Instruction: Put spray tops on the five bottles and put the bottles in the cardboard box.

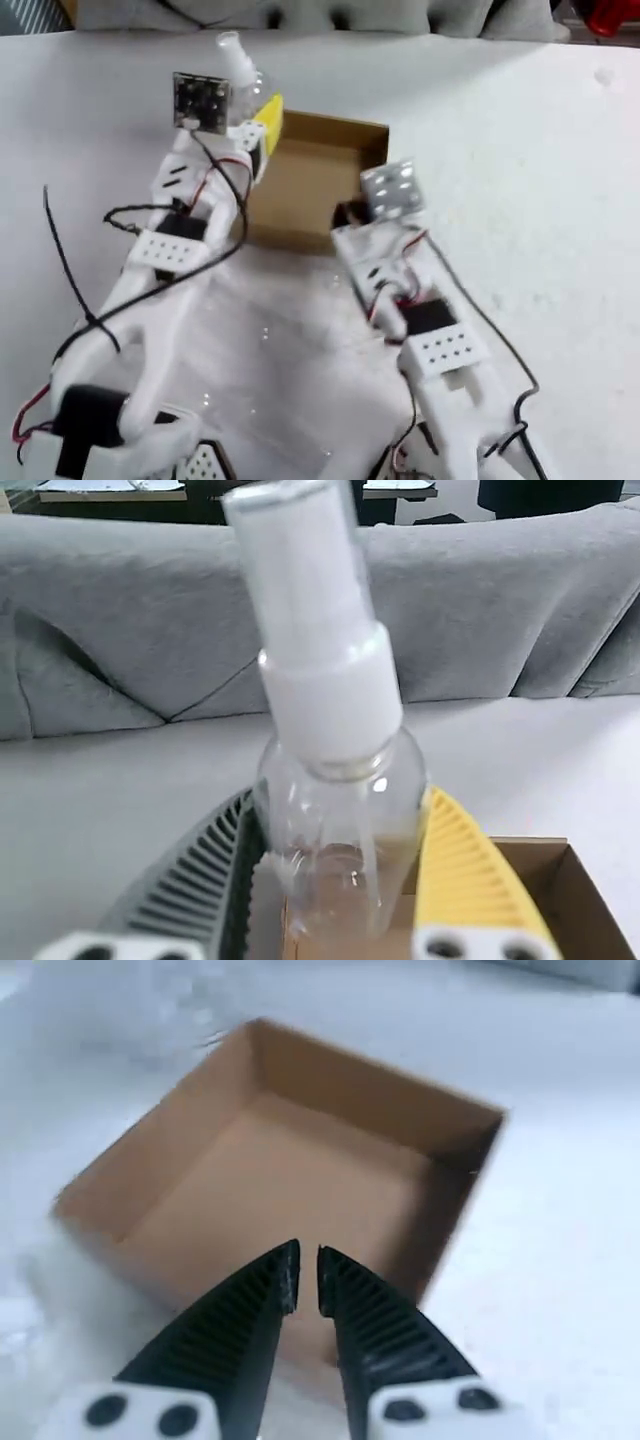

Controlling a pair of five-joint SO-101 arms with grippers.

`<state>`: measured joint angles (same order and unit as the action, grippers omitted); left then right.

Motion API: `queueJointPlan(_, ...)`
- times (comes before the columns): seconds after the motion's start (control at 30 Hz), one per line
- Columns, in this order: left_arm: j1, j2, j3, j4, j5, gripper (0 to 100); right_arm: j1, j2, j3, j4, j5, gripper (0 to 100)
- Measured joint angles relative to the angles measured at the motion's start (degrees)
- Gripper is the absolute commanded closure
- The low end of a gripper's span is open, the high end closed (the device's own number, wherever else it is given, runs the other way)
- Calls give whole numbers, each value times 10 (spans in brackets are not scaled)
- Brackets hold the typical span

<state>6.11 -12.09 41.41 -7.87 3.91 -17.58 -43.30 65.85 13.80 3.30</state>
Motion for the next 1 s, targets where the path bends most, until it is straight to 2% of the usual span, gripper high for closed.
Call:
queueJointPlan(0.17,-3,38,0,-25,0,979,81,54,-52,0,-11,969)
queueJointPlan(0.3,-4,43,0,-30,0,979,105,148,-134,44,-25,866)
queueJointPlan(0.37,-7,43,0,-30,0,979,105,198,-186,91,-27,837)
queueJointPlan(0.53,-24,47,4,-30,0,979,103,260,-266,173,-29,859)
queueJointPlan(0.8,-25,47,7,-30,0,979,47,280,-283,175,-30,861)
queueJointPlan(1.0,-24,47,7,-30,0,979,47,324,-283,134,-30,861)
